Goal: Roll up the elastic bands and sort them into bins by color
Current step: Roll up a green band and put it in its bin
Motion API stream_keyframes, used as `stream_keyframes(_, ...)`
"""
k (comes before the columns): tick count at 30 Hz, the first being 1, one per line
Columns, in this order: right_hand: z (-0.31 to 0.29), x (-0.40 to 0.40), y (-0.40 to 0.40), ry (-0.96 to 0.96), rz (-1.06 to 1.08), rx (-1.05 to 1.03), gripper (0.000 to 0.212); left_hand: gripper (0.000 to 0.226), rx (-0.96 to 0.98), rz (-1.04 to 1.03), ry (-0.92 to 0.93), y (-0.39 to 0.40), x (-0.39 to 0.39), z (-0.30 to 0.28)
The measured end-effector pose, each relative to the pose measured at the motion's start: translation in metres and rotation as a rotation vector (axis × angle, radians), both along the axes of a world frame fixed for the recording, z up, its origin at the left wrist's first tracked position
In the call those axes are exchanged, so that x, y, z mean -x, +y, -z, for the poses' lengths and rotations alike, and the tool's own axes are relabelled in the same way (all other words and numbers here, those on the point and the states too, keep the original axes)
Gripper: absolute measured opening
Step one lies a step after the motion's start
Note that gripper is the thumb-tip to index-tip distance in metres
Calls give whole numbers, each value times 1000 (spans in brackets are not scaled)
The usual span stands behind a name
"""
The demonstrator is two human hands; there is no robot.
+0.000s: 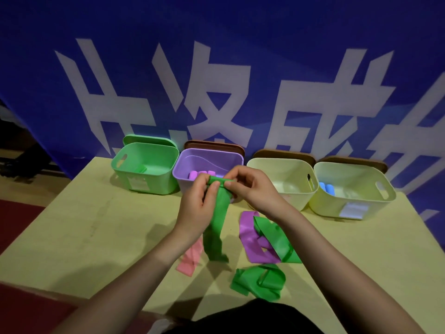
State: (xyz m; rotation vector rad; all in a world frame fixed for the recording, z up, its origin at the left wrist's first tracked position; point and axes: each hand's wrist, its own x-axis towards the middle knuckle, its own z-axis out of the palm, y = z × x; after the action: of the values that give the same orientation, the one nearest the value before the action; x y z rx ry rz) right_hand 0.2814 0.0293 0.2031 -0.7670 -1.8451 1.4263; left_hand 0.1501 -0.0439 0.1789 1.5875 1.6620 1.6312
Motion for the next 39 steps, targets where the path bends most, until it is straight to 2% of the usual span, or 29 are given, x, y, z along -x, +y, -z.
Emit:
stream_keyframes(3,2,-6,2,79,58,29,3,19,31,78,20,11,2,-5)
stream_keyframes(5,4,-10,4,115,70,61,8,16,46,133,28,14,2,-6)
stream_keyframes(9,11,-16,7,97,88,50,3,9,145,196,-2,18,2,-1)
stream_keyframes(10,13,-16,7,72,107,8,5,11,195,204,-51,19,2,1)
stream_keyframes(13,17,-17,8,-60,177,-246,9,38,366,196,-229,22,0,7)
stream_keyframes(16,20,-17,10,-240,191,-575,9,29,424,145,-402,22,-5,13)
stream_keyframes(20,18,-22,12,-289,153,-709,9,30,396,126,-479,27,-13,17)
stream_keyframes(23,17,-30,12,-304,127,-769,15,25,386,135,-468,30,-22,15)
stream_keyframes(27,18,-43,13,-259,128,-607,31,24,416,136,-536,32,-27,13)
stream_keyframes(30,24,-45,11,-186,180,-406,18,23,433,173,-485,30,-27,10)
stream_keyframes(34,29,-39,7,-36,216,-80,19,28,396,212,-340,27,-23,9)
stream_keyframes(39,32,-33,7,-28,208,-44,11,35,316,242,-136,26,-18,9)
